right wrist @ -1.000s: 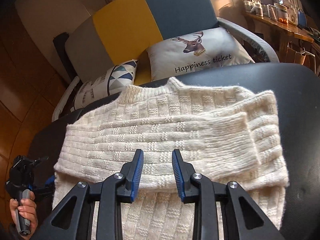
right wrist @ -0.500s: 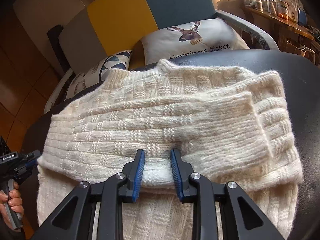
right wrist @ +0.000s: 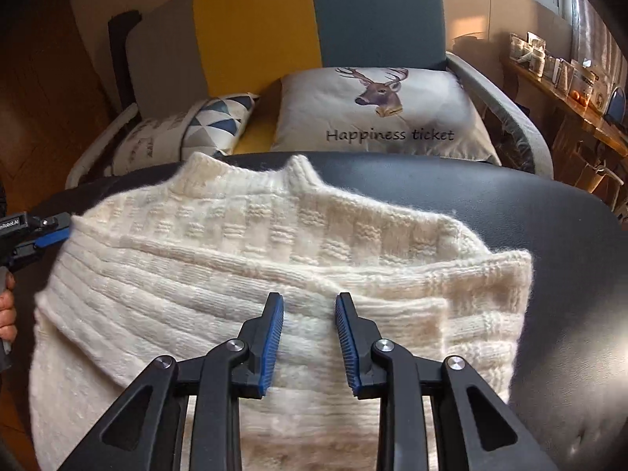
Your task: Fold clothes
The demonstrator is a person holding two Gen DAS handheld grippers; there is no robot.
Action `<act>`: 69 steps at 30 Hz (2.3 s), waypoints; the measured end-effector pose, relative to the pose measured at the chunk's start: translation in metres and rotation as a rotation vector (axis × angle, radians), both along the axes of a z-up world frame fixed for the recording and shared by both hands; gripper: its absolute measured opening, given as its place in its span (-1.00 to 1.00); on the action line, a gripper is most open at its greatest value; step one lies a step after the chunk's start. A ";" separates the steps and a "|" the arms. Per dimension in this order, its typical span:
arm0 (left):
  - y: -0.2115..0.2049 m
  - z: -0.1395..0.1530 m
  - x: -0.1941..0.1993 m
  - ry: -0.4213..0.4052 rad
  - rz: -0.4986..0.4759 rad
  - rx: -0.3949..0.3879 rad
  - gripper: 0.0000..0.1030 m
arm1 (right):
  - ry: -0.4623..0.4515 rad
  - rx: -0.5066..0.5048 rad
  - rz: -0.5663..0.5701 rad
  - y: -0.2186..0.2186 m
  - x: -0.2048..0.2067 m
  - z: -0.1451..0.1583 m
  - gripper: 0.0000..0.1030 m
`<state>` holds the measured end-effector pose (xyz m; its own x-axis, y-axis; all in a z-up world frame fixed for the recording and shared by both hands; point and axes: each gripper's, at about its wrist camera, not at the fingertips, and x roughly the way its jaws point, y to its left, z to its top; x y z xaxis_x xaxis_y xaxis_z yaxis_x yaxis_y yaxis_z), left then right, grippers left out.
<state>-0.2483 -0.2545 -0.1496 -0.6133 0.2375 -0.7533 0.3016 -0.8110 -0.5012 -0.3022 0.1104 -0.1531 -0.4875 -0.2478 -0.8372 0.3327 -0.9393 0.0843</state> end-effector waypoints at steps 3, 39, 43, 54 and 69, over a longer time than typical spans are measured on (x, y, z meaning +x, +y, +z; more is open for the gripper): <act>0.015 -0.011 -0.012 -0.024 -0.039 -0.126 -0.43 | -0.005 -0.061 -0.035 0.015 -0.005 -0.011 -0.48; 0.040 0.002 0.317 0.007 -0.095 -0.188 0.03 | -0.094 -0.023 0.038 0.108 0.249 0.015 -0.12; 0.040 -0.008 0.338 -0.005 -0.094 -0.137 0.11 | -0.200 -0.170 -0.072 0.171 0.275 0.003 -0.08; 0.055 -0.013 0.363 0.034 -0.179 -0.035 0.19 | -0.345 -0.658 -0.073 0.198 0.286 -0.023 0.04; 0.093 -0.007 0.360 0.082 -0.288 -0.208 0.18 | -0.257 -0.568 0.127 0.150 0.301 -0.016 0.04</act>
